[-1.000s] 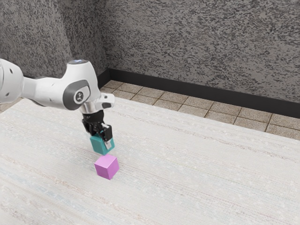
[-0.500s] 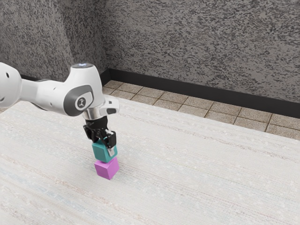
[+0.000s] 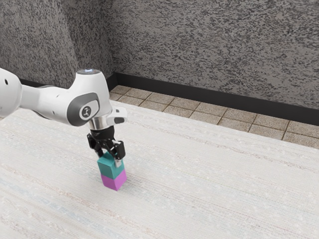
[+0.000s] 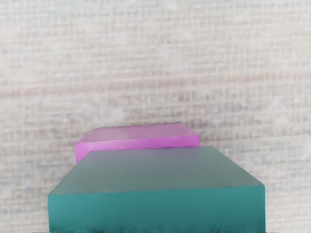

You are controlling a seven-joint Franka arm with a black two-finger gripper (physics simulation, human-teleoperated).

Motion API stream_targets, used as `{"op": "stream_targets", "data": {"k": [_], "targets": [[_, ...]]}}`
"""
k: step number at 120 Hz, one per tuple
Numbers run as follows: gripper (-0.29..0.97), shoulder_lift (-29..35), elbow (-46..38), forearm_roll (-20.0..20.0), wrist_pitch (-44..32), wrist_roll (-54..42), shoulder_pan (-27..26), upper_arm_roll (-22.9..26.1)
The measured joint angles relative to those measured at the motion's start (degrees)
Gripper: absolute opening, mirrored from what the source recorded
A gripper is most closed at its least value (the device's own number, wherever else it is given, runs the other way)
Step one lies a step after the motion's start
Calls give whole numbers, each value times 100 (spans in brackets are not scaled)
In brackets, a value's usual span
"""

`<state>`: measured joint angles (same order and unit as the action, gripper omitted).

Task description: Pick up the blue block with one arm, and put the blue block on the pink block with one arm

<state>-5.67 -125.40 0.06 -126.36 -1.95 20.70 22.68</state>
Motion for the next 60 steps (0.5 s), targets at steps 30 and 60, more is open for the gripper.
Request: {"op": "stream_targets", "data": {"k": [30, 60], "targets": [[65, 615, 631, 167, 365, 1, -10, -5], [67, 224, 3562, 342, 1747, -60, -640, -771]]}}
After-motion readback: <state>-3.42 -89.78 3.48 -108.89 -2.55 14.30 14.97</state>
